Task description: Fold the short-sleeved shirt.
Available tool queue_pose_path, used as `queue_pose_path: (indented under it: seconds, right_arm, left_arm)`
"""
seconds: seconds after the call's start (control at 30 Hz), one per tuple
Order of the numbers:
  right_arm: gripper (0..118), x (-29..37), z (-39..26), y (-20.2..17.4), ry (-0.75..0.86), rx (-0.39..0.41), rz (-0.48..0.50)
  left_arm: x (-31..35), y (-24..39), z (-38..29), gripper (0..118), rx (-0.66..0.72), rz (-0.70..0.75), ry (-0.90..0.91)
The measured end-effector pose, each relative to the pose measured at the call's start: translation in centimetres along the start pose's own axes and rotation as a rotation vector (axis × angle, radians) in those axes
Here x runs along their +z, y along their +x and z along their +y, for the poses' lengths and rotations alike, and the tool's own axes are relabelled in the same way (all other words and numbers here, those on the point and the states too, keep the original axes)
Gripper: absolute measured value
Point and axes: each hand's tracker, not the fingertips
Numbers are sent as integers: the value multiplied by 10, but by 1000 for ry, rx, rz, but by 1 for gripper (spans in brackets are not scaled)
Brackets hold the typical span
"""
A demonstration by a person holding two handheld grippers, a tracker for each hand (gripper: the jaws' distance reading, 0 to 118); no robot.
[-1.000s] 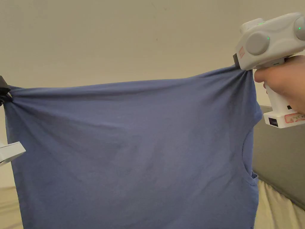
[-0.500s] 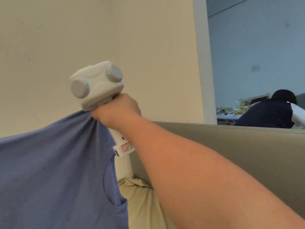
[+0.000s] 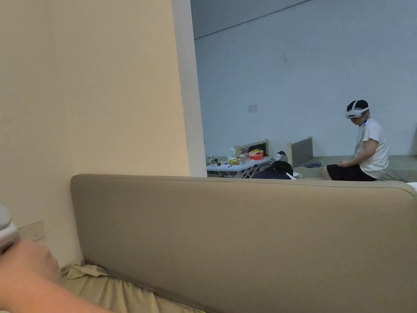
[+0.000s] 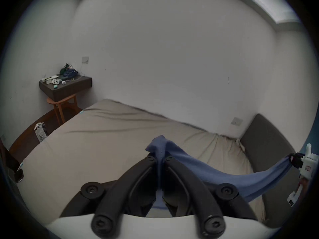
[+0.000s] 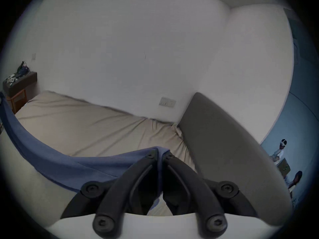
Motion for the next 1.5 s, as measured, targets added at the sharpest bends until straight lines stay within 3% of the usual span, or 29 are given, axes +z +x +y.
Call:
queue_pose_path:
  seconds: [0.2,0.47,0.63,0.7,0.77,0.97,1.1,1.27,1.37,1.5]
  right_arm:
    - [6,-30,-53,-31,-85,53,32]
    - [6,-70,-95,-48,-168,-15,82]
    - [6,-72,-157,-65,-264,76,104]
    - [6,-66,-182,-66,-277,63,118]
    - [6,-51,-205,-64,-298,21,165]
    - [6,0,-250,-46,-284,-6,241]
    - [6,63,-281,-45,-212,107,205]
    - [6,114,-324,-37,-215,137,242]
    - [6,149,-348,-36,-200,253,211]
    - [6,185,-379,-26,-216,241,225]
  left_arm:
    - [-48,-19,-59,2,13,17,-127]
    - [-64,-33,-122,2,27,28,-243]
    - [-51,-39,-176,2,-24,10,-327]
    - [-58,-56,-188,2,-27,-11,-353]
    - [-37,-62,-204,2,9,-46,-371]
    - [34,-82,-230,2,-17,-159,-355]
    - [68,-108,-249,2,-37,-180,-363]
    - [113,-132,-272,2,-102,-180,-398]
    - [145,-141,-286,2,-109,-233,-432]
    - [179,-151,-310,2,-131,-264,-472]
